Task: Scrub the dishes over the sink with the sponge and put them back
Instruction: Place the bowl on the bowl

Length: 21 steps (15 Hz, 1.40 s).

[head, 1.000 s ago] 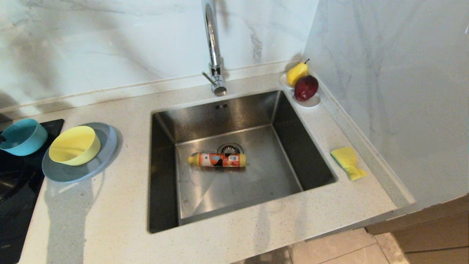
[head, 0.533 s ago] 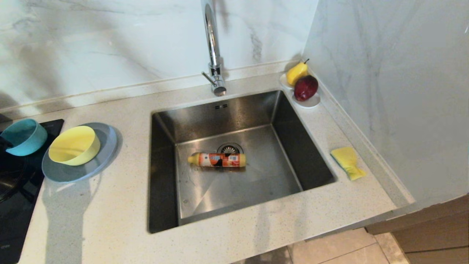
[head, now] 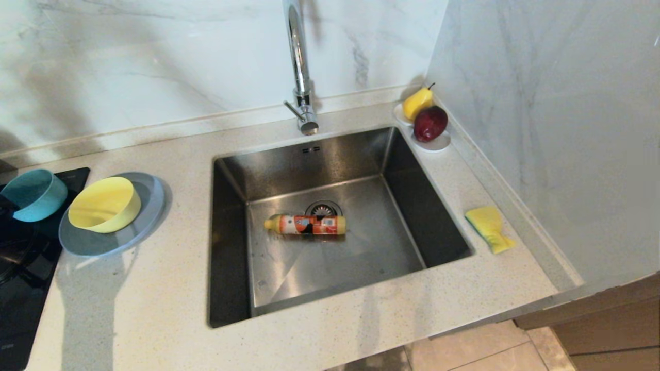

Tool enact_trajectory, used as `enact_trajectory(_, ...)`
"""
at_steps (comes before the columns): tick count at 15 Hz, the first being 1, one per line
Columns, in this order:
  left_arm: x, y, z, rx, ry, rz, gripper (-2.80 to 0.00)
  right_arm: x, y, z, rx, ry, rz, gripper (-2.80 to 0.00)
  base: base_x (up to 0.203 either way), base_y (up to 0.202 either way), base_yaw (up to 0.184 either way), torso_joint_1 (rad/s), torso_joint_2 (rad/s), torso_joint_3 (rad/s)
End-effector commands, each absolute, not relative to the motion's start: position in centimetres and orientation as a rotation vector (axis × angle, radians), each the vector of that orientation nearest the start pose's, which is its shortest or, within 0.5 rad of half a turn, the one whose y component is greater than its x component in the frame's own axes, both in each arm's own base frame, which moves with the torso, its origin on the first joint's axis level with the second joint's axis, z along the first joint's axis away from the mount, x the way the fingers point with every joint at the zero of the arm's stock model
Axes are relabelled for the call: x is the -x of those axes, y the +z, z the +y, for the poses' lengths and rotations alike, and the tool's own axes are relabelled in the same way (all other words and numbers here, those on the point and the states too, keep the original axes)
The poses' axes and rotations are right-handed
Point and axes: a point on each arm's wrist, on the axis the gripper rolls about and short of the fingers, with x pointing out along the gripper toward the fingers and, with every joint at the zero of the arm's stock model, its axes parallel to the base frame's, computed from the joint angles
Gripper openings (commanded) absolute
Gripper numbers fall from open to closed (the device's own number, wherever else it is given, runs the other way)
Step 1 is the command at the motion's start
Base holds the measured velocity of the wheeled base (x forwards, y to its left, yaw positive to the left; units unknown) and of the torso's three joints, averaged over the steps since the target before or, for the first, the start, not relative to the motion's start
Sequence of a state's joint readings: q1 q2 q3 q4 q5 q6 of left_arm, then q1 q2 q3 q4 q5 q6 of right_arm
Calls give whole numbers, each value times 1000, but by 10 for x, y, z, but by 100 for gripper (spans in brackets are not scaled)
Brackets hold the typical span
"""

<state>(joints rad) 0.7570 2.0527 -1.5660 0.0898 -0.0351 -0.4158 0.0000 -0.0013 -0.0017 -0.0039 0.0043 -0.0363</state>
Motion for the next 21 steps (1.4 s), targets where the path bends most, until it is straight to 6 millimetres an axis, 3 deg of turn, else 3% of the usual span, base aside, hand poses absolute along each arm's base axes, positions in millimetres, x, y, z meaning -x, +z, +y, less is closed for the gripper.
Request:
enact_trajectory(1, -302, 191, 285, 624, 814, 405, 0, 23, 76, 0, 37, 4, -8, -280, 0, 0, 0, 0, 0, 0)
enact_trajectory(4, -301, 189, 284, 629, 816, 420, 0, 23, 76, 0, 37, 4, -8, -280, 0, 0, 0, 0, 0, 0)
enact_trajectory(5, -301, 189, 284, 631, 815, 420, -14, 23, 76, 0, 37, 4, -6, -280, 0, 0, 0, 0, 0, 0)
enact_trajectory(6, -301, 189, 284, 632, 815, 423, -280, 23, 76, 0, 37, 4, -6, -280, 0, 0, 0, 0, 0, 0)
enact_trajectory(11, -300, 181, 282, 649, 818, 448, -280, 23, 76, 0, 37, 4, -8, -280, 0, 0, 0, 0, 0, 0)
enact_trajectory(14, -297, 186, 279, 651, 817, 438, -280, 23, 76, 0, 37, 4, -8, -280, 0, 0, 0, 0, 0, 0)
enact_trajectory(18, -290, 205, 272, 645, 810, 420, -280, 23, 76, 0, 37, 4, -6, -280, 0, 0, 0, 0, 0, 0)
enact_trajectory(21, -278, 229, 260, 641, 794, 382, -280, 23, 76, 0, 37, 4, -8, -280, 0, 0, 0, 0, 0, 0)
